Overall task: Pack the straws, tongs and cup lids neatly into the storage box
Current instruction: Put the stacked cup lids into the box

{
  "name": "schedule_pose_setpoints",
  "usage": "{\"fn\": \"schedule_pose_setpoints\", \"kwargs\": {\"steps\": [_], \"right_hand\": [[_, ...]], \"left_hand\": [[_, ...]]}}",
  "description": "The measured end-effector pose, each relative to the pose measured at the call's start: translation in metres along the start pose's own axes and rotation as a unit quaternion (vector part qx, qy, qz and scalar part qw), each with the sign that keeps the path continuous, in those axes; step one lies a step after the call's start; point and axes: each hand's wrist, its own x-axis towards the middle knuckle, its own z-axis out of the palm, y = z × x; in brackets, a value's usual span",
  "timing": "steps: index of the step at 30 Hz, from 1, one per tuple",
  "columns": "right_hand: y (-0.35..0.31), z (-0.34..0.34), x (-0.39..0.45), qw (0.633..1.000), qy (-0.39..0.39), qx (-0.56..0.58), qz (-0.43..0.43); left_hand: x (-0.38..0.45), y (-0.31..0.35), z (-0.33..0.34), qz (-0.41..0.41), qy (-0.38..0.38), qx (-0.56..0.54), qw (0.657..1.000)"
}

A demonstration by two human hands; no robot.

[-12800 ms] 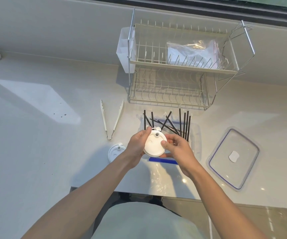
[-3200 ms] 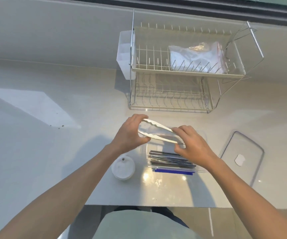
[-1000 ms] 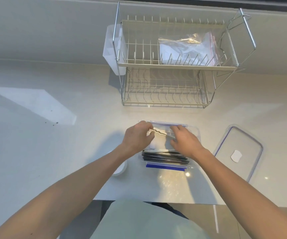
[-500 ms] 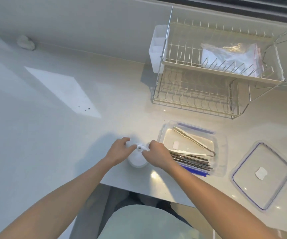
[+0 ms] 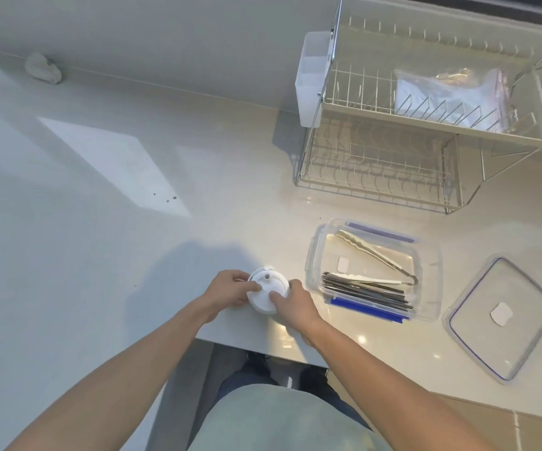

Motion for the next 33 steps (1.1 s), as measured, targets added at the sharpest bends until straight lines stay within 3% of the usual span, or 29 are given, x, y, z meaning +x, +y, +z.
{"fn": "schedule_pose_setpoints", "kwargs": {"steps": [6, 8, 12, 17, 20, 25, 33], "right_hand": [[-0.007, -0.006, 0.000, 0.998, -0.013, 0.068, 0.001], [-0.014, -0.008, -0.004, 0.999, -0.002, 0.041, -0.023], [-0.046, -0.033, -0.011, 0.986, 0.051, -0.066, -0.146], [-0.071, -0.100, -0.020, 0.978, 0.088, 0.038, -0.186], [-0.051, -0.139, -0.015, 0.975, 0.070, 0.107, -0.181], [-0.009, -0.189, 0.005, 0.977, 0.049, 0.127, -0.164], [0.039, -0.209, 0.029, 0.980, -0.008, 0.164, -0.110]], "left_hand": [[-0.002, -0.002, -0.003, -0.012, 0.004, -0.032, 0.999], [-0.006, 0.002, -0.007, -0.008, 0.008, -0.044, 0.999], [-0.021, 0.024, -0.021, 0.059, 0.033, -0.145, 0.987], [-0.033, 0.083, -0.005, 0.134, 0.070, -0.171, 0.973], [-0.031, 0.113, 0.032, 0.138, 0.082, -0.166, 0.973], [-0.022, 0.133, 0.098, 0.109, 0.095, -0.145, 0.979], [-0.011, 0.131, 0.172, 0.055, 0.152, -0.133, 0.978]]}}
